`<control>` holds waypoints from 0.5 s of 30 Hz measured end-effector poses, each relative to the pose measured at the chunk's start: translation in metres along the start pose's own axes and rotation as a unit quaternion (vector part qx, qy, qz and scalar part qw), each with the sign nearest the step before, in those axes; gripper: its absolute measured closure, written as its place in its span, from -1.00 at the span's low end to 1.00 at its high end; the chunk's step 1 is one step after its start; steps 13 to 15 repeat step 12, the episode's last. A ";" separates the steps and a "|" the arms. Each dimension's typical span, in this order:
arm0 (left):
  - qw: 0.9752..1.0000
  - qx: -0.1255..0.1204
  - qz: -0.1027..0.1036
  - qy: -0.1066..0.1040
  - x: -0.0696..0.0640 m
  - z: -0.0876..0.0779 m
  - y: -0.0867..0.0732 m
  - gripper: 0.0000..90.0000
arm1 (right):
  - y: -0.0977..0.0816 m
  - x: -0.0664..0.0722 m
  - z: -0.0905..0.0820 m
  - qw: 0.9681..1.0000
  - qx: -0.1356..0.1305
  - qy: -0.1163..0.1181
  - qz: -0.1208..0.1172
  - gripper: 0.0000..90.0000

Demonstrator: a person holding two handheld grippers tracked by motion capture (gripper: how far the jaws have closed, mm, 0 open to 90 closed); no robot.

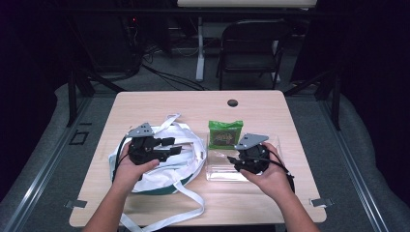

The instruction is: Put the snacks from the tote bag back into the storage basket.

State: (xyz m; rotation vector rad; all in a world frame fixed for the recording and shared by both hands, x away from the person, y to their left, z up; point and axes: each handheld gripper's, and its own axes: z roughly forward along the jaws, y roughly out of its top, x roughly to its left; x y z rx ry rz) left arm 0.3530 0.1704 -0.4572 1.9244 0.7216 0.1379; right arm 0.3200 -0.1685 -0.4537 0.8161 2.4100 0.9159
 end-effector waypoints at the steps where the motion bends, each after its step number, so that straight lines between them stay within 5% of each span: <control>1: 1.000 0.001 0.000 0.000 0.000 0.000 0.000 0.12 | -0.002 0.001 0.000 1.000 -0.003 0.000 0.002 0.20; 15: 1.000 0.004 0.000 0.003 0.001 0.002 -0.001 0.13 | -0.025 0.002 -0.004 1.000 -0.011 -0.001 0.019 0.13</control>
